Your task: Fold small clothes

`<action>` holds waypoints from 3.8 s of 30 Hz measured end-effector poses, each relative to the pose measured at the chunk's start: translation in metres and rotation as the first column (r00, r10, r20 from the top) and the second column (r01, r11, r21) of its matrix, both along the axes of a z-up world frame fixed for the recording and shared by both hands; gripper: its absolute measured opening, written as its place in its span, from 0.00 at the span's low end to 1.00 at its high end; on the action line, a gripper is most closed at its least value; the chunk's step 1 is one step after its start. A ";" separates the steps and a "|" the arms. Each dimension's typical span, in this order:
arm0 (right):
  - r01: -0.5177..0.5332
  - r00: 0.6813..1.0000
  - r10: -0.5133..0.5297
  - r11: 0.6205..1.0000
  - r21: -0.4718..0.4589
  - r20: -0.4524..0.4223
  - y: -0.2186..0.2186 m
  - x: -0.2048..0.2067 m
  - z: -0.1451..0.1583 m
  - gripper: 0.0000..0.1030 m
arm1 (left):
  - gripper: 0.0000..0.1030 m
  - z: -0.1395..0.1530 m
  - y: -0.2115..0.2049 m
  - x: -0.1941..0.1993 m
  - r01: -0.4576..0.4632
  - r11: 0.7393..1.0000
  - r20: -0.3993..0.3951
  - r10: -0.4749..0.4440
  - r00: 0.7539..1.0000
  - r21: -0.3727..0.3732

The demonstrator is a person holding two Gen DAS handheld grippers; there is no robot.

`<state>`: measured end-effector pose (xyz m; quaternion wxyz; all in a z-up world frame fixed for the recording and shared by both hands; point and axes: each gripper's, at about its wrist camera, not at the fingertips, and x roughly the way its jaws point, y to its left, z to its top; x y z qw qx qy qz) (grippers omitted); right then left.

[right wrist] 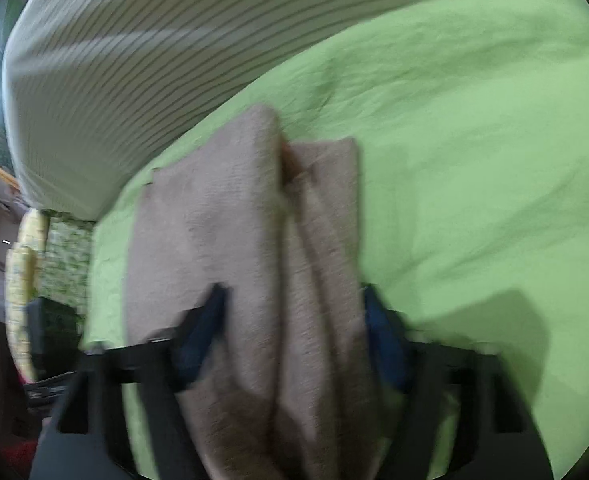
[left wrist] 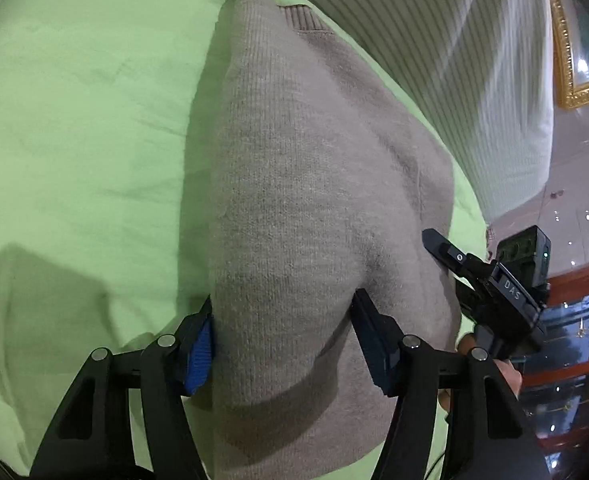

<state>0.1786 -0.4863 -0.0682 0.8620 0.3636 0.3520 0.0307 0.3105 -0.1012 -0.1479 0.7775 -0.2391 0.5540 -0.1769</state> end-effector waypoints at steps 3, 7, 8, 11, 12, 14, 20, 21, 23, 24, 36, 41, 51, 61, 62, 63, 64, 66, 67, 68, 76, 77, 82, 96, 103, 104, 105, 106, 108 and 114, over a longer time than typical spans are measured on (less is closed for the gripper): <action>0.018 1.000 -0.018 1.000 -0.005 0.025 0.009 -0.009 0.011 0.34 | 0.42 0.010 0.001 -0.006 0.015 1.000 0.031 -0.014 0.999 -0.015; -0.022 0.995 0.019 0.999 0.035 0.101 0.038 -0.022 0.032 0.32 | 0.39 0.030 0.015 -0.023 0.014 1.000 0.076 -0.013 0.997 -0.019; -0.035 0.994 0.032 0.999 0.030 0.106 0.046 -0.023 0.036 0.32 | 0.39 0.037 0.022 -0.028 0.009 1.000 0.089 -0.007 0.996 -0.019; -0.087 0.986 0.078 0.995 0.053 0.150 0.081 -0.026 0.050 0.31 | 0.38 0.065 0.055 -0.052 -0.027 0.999 0.140 0.033 0.990 -0.041; -0.110 0.980 0.094 0.991 0.081 0.173 0.092 -0.026 0.053 0.31 | 0.38 0.075 0.071 -0.061 -0.046 0.998 0.152 0.052 0.987 -0.045; -0.152 0.972 0.124 0.980 0.128 0.201 0.116 -0.023 0.054 0.31 | 0.38 0.088 0.098 -0.078 -0.071 0.997 0.165 0.077 0.983 -0.043; -0.272 0.949 0.245 0.955 0.120 0.200 0.194 -0.005 0.040 0.31 | 0.38 0.101 0.161 -0.130 -0.123 0.992 0.193 0.114 0.974 0.035; -0.286 0.947 0.263 0.951 0.113 0.186 0.206 0.000 0.034 0.31 | 0.38 0.100 0.172 -0.137 -0.133 0.990 0.187 0.124 0.975 0.038; -0.307 0.943 0.291 0.948 0.084 0.159 0.225 0.007 0.027 0.31 | 0.38 0.094 0.190 -0.148 -0.152 0.987 0.181 0.141 0.973 0.049; -0.315 0.942 0.304 0.947 0.067 0.141 0.235 0.011 0.023 0.31 | 0.38 0.089 0.195 -0.151 -0.158 0.986 0.175 0.145 0.974 0.059; -0.228 0.974 0.228 0.972 -0.060 -0.021 0.222 0.006 -0.012 0.53 | 0.45 0.046 0.193 -0.156 -0.144 0.981 0.123 0.127 0.984 0.134; -0.173 0.985 0.172 0.978 -0.120 -0.019 0.209 -0.016 -0.001 0.54 | 0.49 0.050 0.206 -0.169 -0.145 0.972 0.120 0.124 0.985 0.185; -0.143 0.988 0.150 0.978 -0.154 0.033 0.232 -0.083 0.022 0.54 | 0.65 0.065 0.191 -0.214 -0.130 0.953 0.124 0.099 0.987 0.273; -0.190 0.982 0.188 0.958 -0.213 -0.031 0.278 -0.132 0.001 0.54 | 0.65 0.037 0.156 -0.258 0.012 0.882 0.105 -0.070 0.992 0.470; -0.191 0.982 0.187 0.958 -0.214 -0.036 0.281 -0.132 -0.002 0.54 | 0.65 0.033 0.155 -0.257 0.007 0.871 0.110 -0.070 0.991 0.492; -0.189 0.982 0.186 0.957 -0.221 -0.038 0.283 -0.130 -0.003 0.54 | 0.64 0.031 0.154 -0.255 -0.002 0.863 0.112 -0.063 0.992 0.504; -0.190 0.982 0.187 0.955 -0.227 -0.038 0.285 -0.127 -0.004 0.54 | 0.63 0.029 0.155 -0.254 -0.013 0.858 0.114 -0.053 0.992 0.514; -0.204 0.979 0.200 0.950 -0.238 -0.039 0.291 -0.120 -0.006 0.52 | 0.62 0.027 0.160 -0.249 -0.053 0.852 0.123 -0.013 0.992 0.522; -0.208 0.978 0.204 0.949 -0.238 -0.041 0.293 -0.116 -0.007 0.47 | 0.58 0.027 0.161 -0.248 -0.065 0.850 0.127 -0.002 0.992 0.523; -0.210 0.978 0.205 0.947 -0.242 -0.046 0.295 -0.113 -0.009 0.37 | 0.56 0.026 0.164 -0.246 -0.085 0.846 0.129 0.019 0.991 0.527; -0.183 0.976 0.210 0.926 -0.330 0.049 0.287 -0.126 0.038 0.06 | 0.33 0.027 0.161 -0.244 -0.083 0.858 0.111 0.030 0.993 0.507; -0.182 0.975 0.214 0.917 -0.355 0.053 0.284 -0.131 0.044 0.06 | 0.33 0.027 0.158 -0.246 -0.074 0.861 0.111 0.021 0.994 0.503; -0.228 0.974 0.217 0.893 -0.389 -0.072 0.276 -0.121 0.006 0.06 | 0.29 0.020 0.155 -0.248 -0.056 0.859 0.094 0.009 0.996 0.510; -0.182 0.982 0.154 0.937 -0.298 -0.113 0.271 -0.123 -0.017 0.11 | 0.29 0.023 0.166 -0.270 -0.077 0.866 0.070 0.049 0.996 0.494; -0.122 0.990 0.097 0.947 -0.298 -0.099 0.261 -0.149 -0.002 0.11 | 0.45 0.045 0.170 -0.284 -0.088 0.879 0.102 0.045 0.994 0.469; -0.112 0.992 0.089 0.949 -0.294 -0.090 0.260 -0.151 0.001 0.11 | 0.46 0.052 0.170 -0.287 -0.095 0.881 0.116 0.045 0.992 0.463; -0.102 0.993 0.083 0.952 -0.288 -0.079 0.259 -0.153 0.004 0.11 | 0.47 0.057 0.174 -0.287 -0.097 0.883 0.122 0.045 0.991 0.460; -0.093 0.995 0.077 0.955 -0.281 -0.067 0.258 -0.155 0.007 0.11 | 0.49 0.062 0.174 -0.289 -0.102 0.885 0.132 0.046 0.990 0.453; -0.075 0.997 0.064 0.958 -0.276 -0.048 0.258 -0.157 0.014 0.13 | 0.54 0.076 0.170 -0.289 -0.118 0.893 0.157 0.054 0.986 0.434; -0.057 0.996 0.074 0.950 -0.308 0.041 0.276 -0.165 0.038 0.56 | 0.68 0.114 0.152 -0.284 -0.143 0.899 0.265 0.031 0.964 0.413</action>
